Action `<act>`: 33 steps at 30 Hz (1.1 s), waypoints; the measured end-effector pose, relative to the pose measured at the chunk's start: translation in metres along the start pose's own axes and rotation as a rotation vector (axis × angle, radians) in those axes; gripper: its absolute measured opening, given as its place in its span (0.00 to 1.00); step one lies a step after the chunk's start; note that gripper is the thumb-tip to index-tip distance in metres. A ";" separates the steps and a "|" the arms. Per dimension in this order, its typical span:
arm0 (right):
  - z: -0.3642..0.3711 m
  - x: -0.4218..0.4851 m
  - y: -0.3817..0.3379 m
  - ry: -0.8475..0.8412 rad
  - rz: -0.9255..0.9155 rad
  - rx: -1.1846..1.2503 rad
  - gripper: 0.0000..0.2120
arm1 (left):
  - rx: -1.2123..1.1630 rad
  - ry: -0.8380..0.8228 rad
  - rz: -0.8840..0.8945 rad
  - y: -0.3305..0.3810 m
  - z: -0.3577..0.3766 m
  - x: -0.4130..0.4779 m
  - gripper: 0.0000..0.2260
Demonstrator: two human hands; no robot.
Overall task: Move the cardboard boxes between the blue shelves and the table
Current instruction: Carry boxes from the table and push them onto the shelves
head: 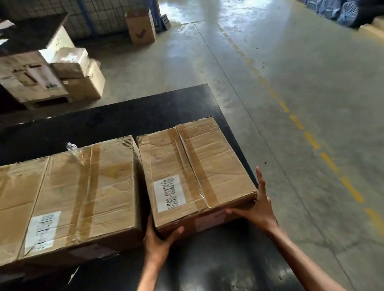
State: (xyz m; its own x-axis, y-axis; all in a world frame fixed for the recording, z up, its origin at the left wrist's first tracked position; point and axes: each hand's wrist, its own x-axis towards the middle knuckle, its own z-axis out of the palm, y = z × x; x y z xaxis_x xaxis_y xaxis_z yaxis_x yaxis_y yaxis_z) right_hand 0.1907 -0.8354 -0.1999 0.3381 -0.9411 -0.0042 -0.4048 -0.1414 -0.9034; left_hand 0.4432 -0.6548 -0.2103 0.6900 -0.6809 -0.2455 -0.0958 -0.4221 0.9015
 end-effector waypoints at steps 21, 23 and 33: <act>-0.049 0.040 -0.145 0.373 -0.463 -0.161 0.52 | 0.045 0.244 0.531 0.186 -0.015 -0.015 0.62; -0.056 0.039 -0.161 0.392 -0.493 -0.149 0.53 | 0.052 0.290 0.575 0.202 -0.020 -0.019 0.62; -0.052 0.028 -0.249 0.449 -0.701 0.019 0.56 | 0.091 0.541 0.774 0.263 -0.093 -0.066 0.61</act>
State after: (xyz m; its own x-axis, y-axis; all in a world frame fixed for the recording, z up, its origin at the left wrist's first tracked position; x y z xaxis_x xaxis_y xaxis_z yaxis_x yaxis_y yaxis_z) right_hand 0.2570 -0.8428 0.0473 0.1342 -0.6703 0.7298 -0.2106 -0.7390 -0.6400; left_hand 0.4390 -0.6655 0.0759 0.6482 -0.4310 0.6278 -0.7057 -0.0302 0.7079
